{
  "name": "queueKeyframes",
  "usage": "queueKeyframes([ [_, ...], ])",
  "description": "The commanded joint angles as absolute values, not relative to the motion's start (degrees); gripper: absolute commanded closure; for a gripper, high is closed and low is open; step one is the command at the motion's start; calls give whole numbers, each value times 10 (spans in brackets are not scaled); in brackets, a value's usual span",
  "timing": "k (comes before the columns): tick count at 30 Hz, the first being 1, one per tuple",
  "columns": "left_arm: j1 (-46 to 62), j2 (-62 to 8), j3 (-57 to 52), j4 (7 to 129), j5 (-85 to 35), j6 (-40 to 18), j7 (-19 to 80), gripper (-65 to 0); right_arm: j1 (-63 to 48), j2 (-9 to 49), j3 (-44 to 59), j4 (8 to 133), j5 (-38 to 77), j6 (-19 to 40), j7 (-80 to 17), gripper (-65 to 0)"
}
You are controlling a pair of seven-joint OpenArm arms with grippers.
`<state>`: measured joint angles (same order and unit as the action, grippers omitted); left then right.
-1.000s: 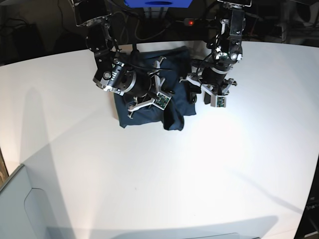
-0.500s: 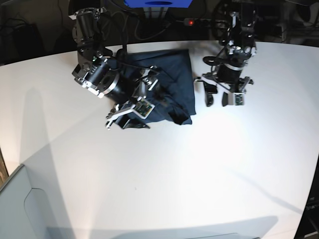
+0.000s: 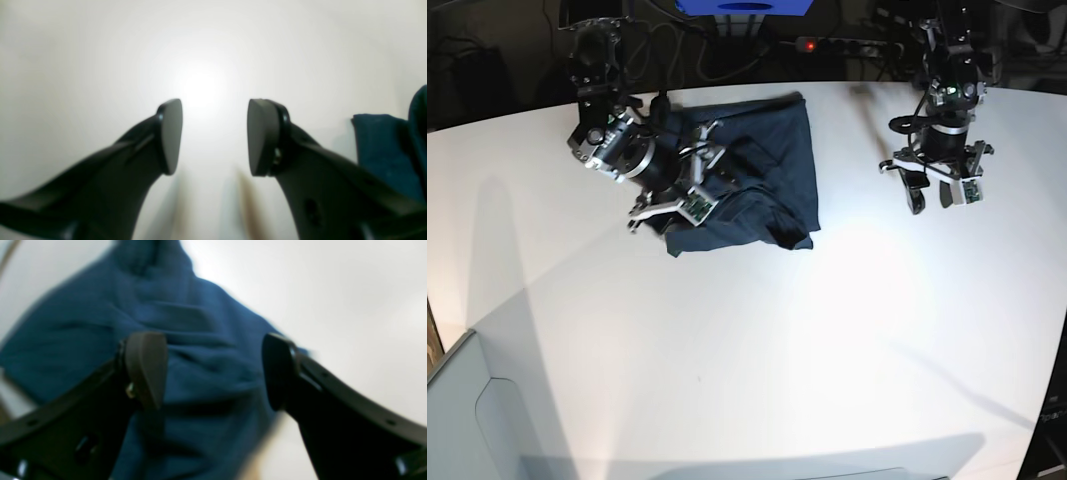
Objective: Fold the T-shirt properly
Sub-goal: 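Hold the bundle with the right gripper and move the left gripper toward it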
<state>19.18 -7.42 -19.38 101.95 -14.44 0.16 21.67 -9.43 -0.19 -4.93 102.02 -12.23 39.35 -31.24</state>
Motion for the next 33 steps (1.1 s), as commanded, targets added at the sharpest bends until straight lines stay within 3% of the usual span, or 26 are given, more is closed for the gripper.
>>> queueKeyframes([
  [1,189,-79,-198,1031,-146,0,202,-305,-96,-3,-62,1035,-112,400,-300,-424],
  [7,190,-79,-198,1032,-146,0,202,-305,-125,0,-131,1053,-114,400,-300,-424],
  [11,191,-79,-198,1032,-146,0,202,-305,-138,33,-177,1116,-114,400,-298,-424],
  [16,197,-79,-199,1032,-146,0,202,-305,-130,39,-146,1177,-114,400,-298,-424],
  [22,205,-79,-199,1032,-146,0,202,-305,-94,18,-73,1105,-114,400,-301,-426],
  [33,205,-73,-199,1032,-146,0,202,-305,-144,29,-186,1054,-112,400,-298,-426],
])
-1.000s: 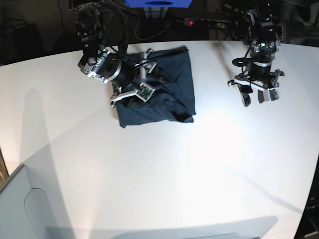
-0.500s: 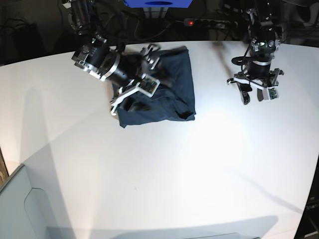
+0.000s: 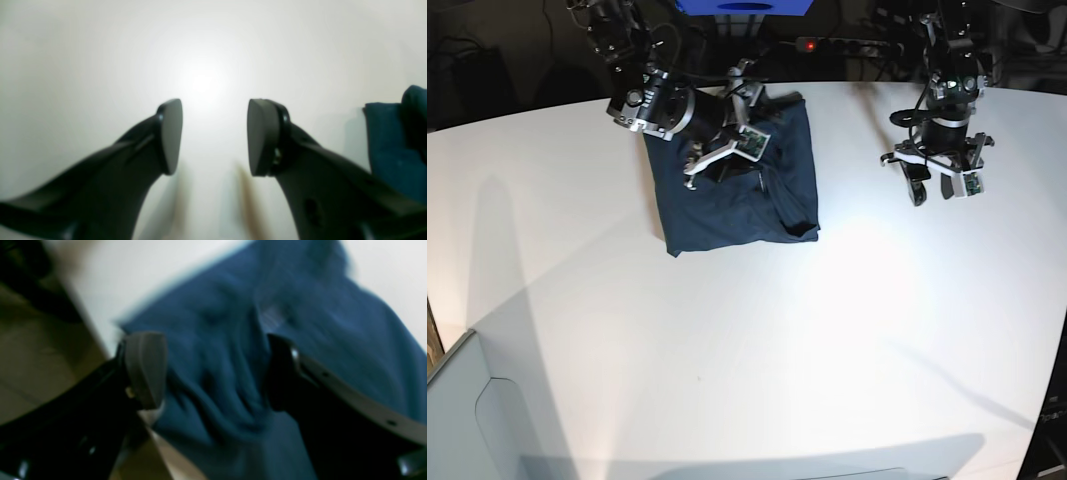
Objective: Fold the T-shirt properly
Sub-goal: 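Hold the bundle with the right gripper and move the left gripper toward it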
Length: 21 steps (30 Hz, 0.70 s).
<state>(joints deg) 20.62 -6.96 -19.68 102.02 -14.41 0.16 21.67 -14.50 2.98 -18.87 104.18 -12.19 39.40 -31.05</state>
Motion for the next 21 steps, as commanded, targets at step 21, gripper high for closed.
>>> queueKeyframes([
  [21,234,-43,-167,1101,-168,0,202,-332,-157,22,-45,1172,-112,400,-299,-425],
])
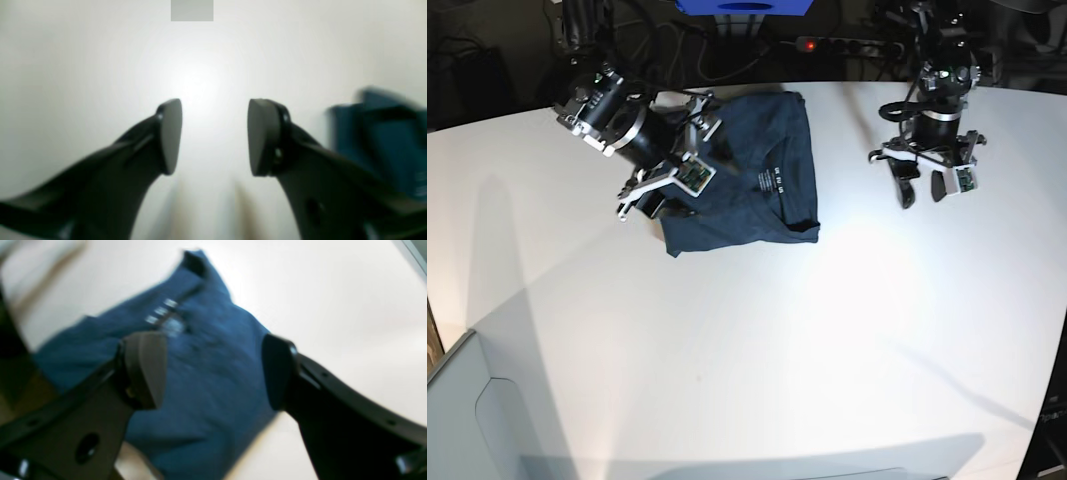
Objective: Fold the T-shirt properly
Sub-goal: 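Hold the bundle with the right gripper and move the left gripper toward it, then grasp the bundle's folded edge with the left gripper and tuck it under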
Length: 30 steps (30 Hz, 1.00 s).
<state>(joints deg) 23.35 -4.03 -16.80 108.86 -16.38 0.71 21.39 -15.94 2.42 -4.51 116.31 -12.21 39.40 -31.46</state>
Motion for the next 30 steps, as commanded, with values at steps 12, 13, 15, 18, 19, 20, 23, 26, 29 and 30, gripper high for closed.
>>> queueKeyframes([
  [12,241,-22,-3,1066,-253,4,198,-414,-167,23,-9,1172,-112,400,-300,-426],
  [13,240,-22,3,1059,-253,4,197,-413,-169,23,-9,1172,-112,400,-300,-426],
  [15,225,-22,14,1042,-253,4,197,-412,-171,23,-9,1172,-112,400,-300,-426],
  [18,209,-21,24,1016,-253,3,197,-411,-180,24,-9,1172,-113,400,-300,-426],
  [19,203,-21,28,1008,-253,3,197,-410,-182,24,-9,1172,-113,400,-300,-426],
  [20,197,-21,30,1002,-253,3,197,-410,-182,24,-9,1172,-113,400,-300,-426],
  [23,184,-21,42,986,-253,3,197,-387,-188,25,-9,1172,-115,400,-300,-426],
  [26,175,-21,47,976,-253,2,196,-301,-189,25,-9,1172,-115,400,-300,-425],
  [29,173,-20,49,977,-253,2,196,-200,-197,25,-2,1172,-115,400,-300,-425],
  [30,174,-20,49,979,-253,3,196,-170,-198,23,4,1172,-115,400,-300,-425],
])
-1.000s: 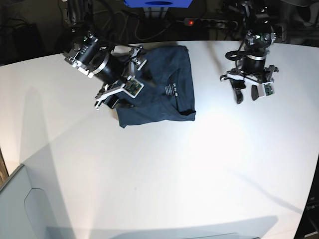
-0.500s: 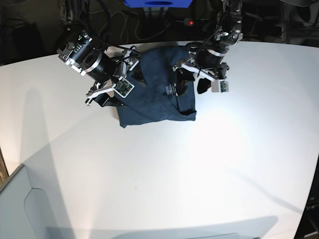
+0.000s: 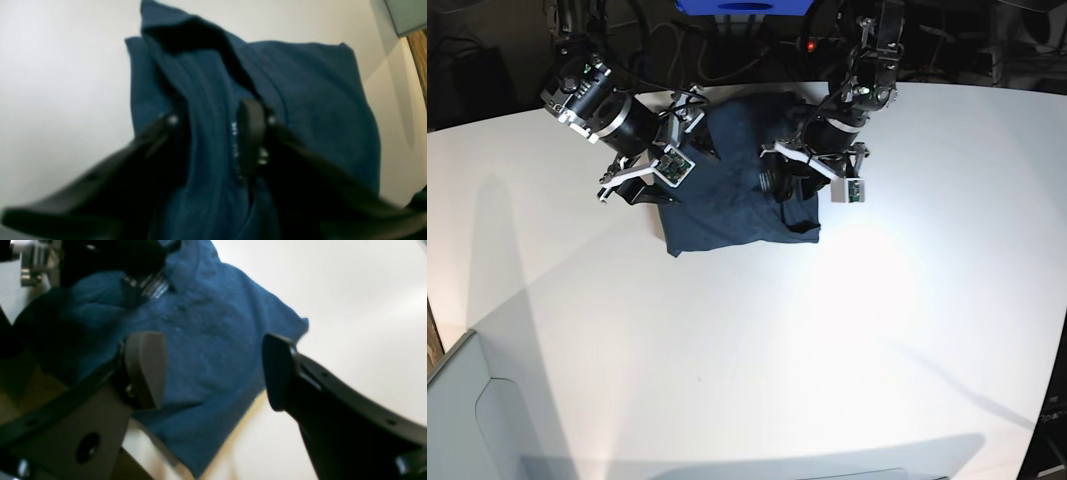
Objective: Fold the T-shirt properly
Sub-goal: 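Grasp the bundle's folded edge with the left gripper and tuck it under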
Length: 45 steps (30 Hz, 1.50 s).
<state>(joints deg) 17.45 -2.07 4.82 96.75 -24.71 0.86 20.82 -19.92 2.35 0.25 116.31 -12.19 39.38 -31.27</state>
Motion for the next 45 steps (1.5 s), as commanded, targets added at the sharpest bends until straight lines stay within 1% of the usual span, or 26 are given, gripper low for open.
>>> queueKeyframes([
  [1,175,-20,49,981,-253,3,196,-140,-198,22,10,1172,-115,400,-300,-425],
  [3,177,-21,46,982,-253,3,196,-87,-200,22,16,1172,-115,400,-300,-425],
  [7,189,-22,44,985,-253,4,196,-8,-200,25,16,1172,-115,400,-300,-425],
  [8,193,-22,44,991,-253,4,196,0,-200,25,16,1172,-115,400,-300,-425],
  [13,211,-22,13,1016,-253,5,196,0,-201,25,16,1172,-115,400,-300,-425],
  [17,210,-23,-3,1012,-253,5,200,0,-200,25,16,1172,-115,400,-300,-425],
  [24,213,-25,-7,1014,-253,5,202,0,-197,25,12,1172,-115,400,-300,-426],
  [29,226,-25,-7,1025,-253,5,202,-168,-197,25,12,1172,-115,400,-300,-427],
  [31,231,-27,-7,1033,-253,5,201,-215,-197,25,12,1172,-115,400,-300,-427],
  [33,238,-28,-8,1044,-252,5,198,-244,-197,25,12,1172,-115,400,-300,-427],
  [35,239,-28,-8,1049,-252,5,197,-253,-196,25,12,1172,-115,400,-300,-427],
  [45,225,-27,-18,1037,-252,5,196,-252,-197,25,15,1172,-115,400,-300,-426],
])
